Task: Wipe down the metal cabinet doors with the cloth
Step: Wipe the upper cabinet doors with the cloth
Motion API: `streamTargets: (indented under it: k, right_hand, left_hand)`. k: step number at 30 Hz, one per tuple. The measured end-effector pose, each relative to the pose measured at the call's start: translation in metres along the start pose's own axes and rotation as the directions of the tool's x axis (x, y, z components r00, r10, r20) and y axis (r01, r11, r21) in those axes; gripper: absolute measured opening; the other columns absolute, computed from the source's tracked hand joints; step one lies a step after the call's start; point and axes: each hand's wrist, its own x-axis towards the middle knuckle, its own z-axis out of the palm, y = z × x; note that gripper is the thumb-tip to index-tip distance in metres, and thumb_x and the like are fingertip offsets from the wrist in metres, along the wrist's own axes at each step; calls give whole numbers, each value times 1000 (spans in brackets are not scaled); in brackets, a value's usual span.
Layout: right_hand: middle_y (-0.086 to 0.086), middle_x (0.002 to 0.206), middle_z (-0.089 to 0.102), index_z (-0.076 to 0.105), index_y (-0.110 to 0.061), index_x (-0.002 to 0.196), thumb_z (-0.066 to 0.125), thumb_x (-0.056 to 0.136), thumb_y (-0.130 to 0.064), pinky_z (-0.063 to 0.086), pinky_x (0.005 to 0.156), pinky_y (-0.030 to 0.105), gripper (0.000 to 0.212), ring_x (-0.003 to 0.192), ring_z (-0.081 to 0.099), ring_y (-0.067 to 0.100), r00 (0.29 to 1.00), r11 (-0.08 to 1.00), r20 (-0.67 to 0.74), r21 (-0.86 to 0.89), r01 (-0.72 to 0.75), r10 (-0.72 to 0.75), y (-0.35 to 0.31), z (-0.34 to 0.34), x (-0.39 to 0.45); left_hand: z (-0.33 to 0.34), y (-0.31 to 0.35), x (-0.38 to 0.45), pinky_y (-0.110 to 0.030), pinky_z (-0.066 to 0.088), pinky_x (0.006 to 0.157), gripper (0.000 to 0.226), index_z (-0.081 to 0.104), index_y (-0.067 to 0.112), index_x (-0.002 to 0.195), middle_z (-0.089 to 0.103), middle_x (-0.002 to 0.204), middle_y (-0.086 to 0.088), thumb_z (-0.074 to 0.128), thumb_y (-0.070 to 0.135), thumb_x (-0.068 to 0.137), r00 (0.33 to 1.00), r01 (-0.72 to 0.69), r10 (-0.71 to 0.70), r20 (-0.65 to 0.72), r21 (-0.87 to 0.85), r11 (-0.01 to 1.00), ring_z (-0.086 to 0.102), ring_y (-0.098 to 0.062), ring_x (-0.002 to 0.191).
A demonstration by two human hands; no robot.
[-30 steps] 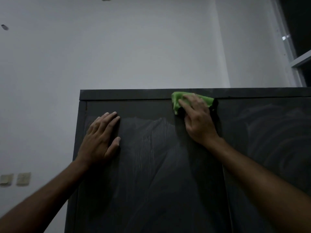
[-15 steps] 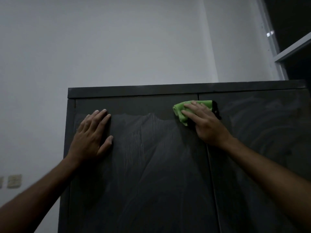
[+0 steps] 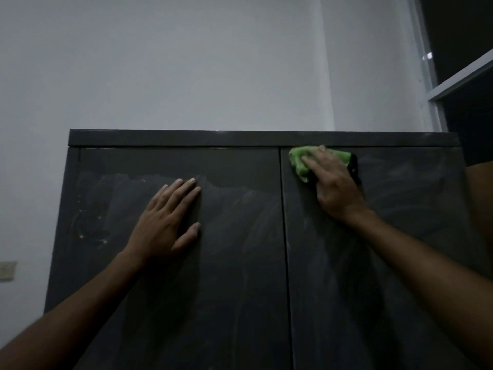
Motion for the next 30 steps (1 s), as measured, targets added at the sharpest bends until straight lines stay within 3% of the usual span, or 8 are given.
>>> streamTargets:
  k: [4, 10, 14, 16, 20, 22, 27, 30]
  right_hand:
    - [17, 159, 40, 52, -6, 146, 41, 81, -1, 12, 126, 51, 66, 151, 27, 42, 969, 968, -67, 96, -232, 238, -16, 5, 32]
    - [16, 154, 48, 58, -5, 141, 34, 93, -5, 27, 122, 52, 54, 146, 39, 38, 970, 971, 48, 25, 238, -239, 12, -3, -26]
    - [19, 156, 44, 53, -3, 144, 44, 82, 2, 20, 123, 55, 63, 147, 34, 46, 980, 981, -64, 67, -182, 186, 37, -14, 15]
    - [19, 158, 42, 53, -3, 145, 44, 82, 2, 13, 125, 53, 64, 149, 29, 45, 973, 969, -78, 137, -204, 216, 15, -9, 33]
    - [14, 155, 47, 58, -6, 142, 33, 90, -6, 22, 125, 49, 58, 149, 35, 37, 961, 962, 81, 96, 257, -265, 11, 0, 6]
    - [13, 154, 49, 60, -7, 140, 33, 93, -5, 26, 123, 50, 55, 147, 39, 36, 944, 946, 74, 68, 316, -320, 39, -11, 1]
    - [15, 155, 47, 60, -6, 139, 36, 82, 1, 17, 125, 51, 62, 149, 33, 42, 997, 990, -49, 132, -56, 63, 46, -22, 38]
    - [19, 154, 46, 62, -5, 137, 41, 83, 3, 16, 125, 51, 59, 148, 33, 44, 998, 982, -19, 178, 65, -63, 23, -4, 29]
  left_hand:
    - [2, 7, -2, -48, 11, 131, 82, 29, 11, 163, 23, 172, -10, 39, 60, 99, 999, 33, -34, 2, 51, 998, 14, -28, 161]
    - [4, 58, 18, -50, 25, 124, 74, 45, 4, 153, 38, 163, -19, 43, 52, 97, 990, 109, -104, -91, 47, 993, 37, -37, 150]
    - [11, 96, 43, -47, 26, 125, 73, 44, 6, 154, 37, 164, -15, 45, 51, 97, 997, 60, -62, -56, -29, 998, 35, -34, 152]
    - [19, 110, 51, -49, 25, 127, 74, 40, 8, 157, 33, 167, -12, 44, 52, 98, 995, 94, -96, -38, -68, 993, 30, -31, 155]
    - [35, 123, 51, -52, 19, 129, 77, 36, 9, 160, 28, 170, -12, 43, 54, 98, 991, 122, -126, -49, -80, 989, 20, -29, 159]
    - [38, 122, 50, -51, 17, 129, 79, 34, 9, 161, 27, 170, -13, 43, 56, 98, 992, 111, -114, -60, -46, 993, 18, -29, 160]
    - [42, 121, 50, -48, 13, 131, 81, 31, 9, 162, 24, 171, -12, 42, 57, 98, 991, 118, -118, -64, -9, 993, 15, -27, 161]
    - [42, 121, 49, -47, 13, 131, 81, 31, 9, 162, 24, 171, -12, 41, 58, 98, 991, 118, -118, -65, -4, 993, 15, -27, 161]
